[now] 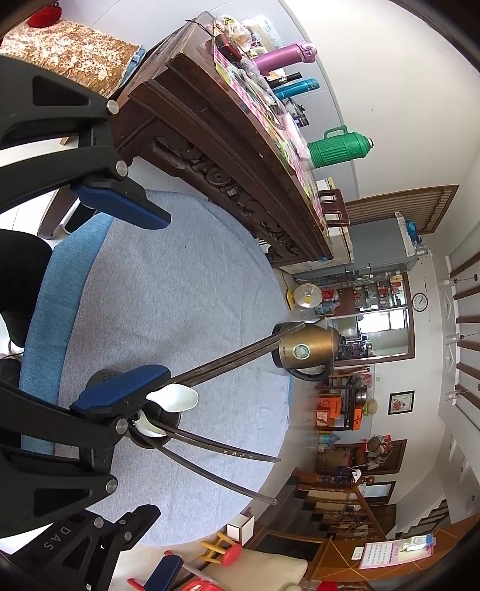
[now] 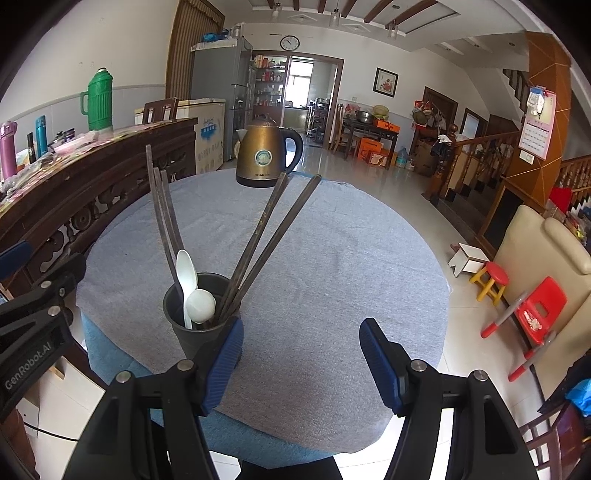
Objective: Organize utensils
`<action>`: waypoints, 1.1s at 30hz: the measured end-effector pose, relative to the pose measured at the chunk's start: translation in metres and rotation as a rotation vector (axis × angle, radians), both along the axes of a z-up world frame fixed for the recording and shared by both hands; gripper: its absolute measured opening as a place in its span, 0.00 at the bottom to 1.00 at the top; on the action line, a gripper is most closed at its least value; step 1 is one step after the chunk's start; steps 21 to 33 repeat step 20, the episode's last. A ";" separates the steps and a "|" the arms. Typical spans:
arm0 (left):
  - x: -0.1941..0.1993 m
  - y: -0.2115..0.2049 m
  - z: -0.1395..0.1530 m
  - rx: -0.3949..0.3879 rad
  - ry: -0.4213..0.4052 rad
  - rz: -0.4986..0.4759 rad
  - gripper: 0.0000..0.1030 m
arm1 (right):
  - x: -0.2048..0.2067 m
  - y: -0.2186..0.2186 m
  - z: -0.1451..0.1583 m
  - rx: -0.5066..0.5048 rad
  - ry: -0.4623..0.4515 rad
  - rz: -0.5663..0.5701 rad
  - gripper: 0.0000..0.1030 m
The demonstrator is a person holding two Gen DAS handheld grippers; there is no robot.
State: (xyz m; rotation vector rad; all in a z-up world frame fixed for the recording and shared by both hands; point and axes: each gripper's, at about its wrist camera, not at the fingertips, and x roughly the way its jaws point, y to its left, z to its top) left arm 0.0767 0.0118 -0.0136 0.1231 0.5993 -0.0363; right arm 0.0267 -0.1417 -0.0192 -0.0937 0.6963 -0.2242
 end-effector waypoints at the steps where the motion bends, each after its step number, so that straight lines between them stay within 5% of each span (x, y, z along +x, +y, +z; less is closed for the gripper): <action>1: -0.001 0.001 0.000 -0.002 -0.002 -0.001 0.74 | -0.001 0.001 0.001 -0.002 -0.001 0.000 0.67; 33: 0.004 0.011 -0.003 0.003 -0.043 0.012 0.74 | 0.002 0.007 -0.003 -0.008 0.006 0.003 0.67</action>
